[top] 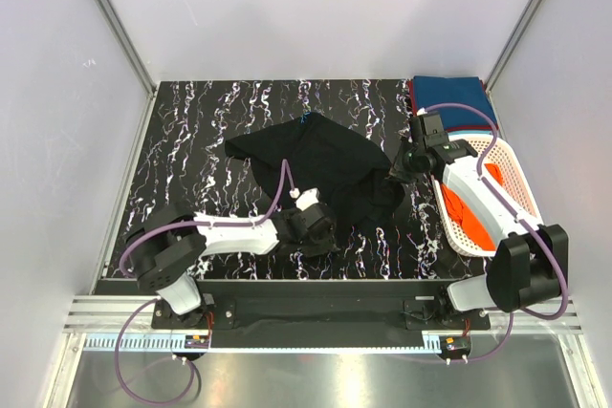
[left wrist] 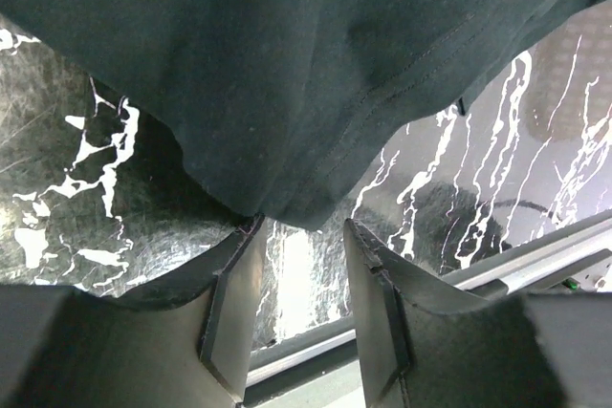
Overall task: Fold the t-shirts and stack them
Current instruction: Flatten the tshirt out
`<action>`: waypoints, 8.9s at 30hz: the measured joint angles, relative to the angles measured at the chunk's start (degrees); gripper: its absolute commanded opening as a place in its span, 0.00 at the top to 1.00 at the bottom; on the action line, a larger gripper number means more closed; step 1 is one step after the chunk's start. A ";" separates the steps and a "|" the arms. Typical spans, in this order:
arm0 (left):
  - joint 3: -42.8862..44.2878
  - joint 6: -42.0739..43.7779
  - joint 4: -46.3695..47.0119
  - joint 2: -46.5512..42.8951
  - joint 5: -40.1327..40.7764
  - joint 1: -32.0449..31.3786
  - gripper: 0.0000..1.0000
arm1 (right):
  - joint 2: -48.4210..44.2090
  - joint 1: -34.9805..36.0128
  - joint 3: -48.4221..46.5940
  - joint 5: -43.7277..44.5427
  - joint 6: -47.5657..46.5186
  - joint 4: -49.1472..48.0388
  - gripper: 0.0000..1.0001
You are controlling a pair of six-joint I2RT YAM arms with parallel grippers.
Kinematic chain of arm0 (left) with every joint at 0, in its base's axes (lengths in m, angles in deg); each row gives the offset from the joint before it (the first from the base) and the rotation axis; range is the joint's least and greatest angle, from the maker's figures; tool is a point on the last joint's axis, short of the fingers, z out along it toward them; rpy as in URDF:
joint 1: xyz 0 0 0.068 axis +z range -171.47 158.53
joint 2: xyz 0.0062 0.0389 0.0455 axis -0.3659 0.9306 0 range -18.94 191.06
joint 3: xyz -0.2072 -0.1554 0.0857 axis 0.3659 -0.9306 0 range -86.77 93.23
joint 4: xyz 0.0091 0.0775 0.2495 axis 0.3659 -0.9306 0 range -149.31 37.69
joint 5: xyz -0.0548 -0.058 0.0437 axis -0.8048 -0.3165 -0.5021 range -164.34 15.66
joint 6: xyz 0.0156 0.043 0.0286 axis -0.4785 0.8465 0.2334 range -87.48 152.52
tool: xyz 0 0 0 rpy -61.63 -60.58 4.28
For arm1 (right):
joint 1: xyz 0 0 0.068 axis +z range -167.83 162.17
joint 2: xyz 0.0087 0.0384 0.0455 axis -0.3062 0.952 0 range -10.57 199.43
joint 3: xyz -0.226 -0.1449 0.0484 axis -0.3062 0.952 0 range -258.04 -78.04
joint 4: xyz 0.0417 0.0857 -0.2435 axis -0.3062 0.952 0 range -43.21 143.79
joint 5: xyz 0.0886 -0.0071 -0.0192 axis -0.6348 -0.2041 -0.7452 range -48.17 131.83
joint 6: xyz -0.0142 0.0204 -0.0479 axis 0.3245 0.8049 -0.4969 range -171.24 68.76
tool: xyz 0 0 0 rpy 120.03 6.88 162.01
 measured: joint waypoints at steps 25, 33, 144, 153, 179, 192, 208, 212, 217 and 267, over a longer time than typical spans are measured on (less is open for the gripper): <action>9.40 19.39 -29.20 -43.85 34.80 8.09 1.00 | -2.34 -0.09 1.99 3.08 -0.76 5.81 0.68; 9.33 24.46 -36.35 -50.23 32.26 18.14 1.00 | -6.01 0.68 2.58 -1.60 2.60 7.87 0.51; 4.55 34.60 -26.80 -42.25 0.33 56.59 1.00 | 11.72 4.20 -1.68 14.08 19.58 9.70 0.72; 5.01 37.00 -27.61 -41.33 1.40 57.44 1.00 | 12.07 3.85 0.52 19.37 24.20 9.27 0.76; 6.91 38.75 -27.06 -42.03 1.36 57.66 1.00 | 16.96 2.73 5.84 24.00 27.74 3.19 0.65; 4.70 37.86 -25.35 -40.28 -0.70 57.66 1.00 | 15.74 2.67 5.64 24.09 28.72 2.95 0.64; 4.15 37.70 -24.09 -40.28 -1.51 57.70 1.00 | 20.72 2.49 3.06 25.42 27.61 -0.31 0.91; 4.09 37.70 -24.09 -40.28 -1.49 57.70 1.00 | 20.81 2.47 2.97 25.49 26.86 -1.07 1.00; 4.09 37.75 -24.11 -40.30 -0.85 57.70 1.00 | 20.24 2.47 3.37 25.42 26.36 -1.46 1.00; 5.99 37.64 -25.11 -40.35 0.98 57.70 1.00 | 12.46 0.96 2.82 24.28 16.96 -0.74 1.00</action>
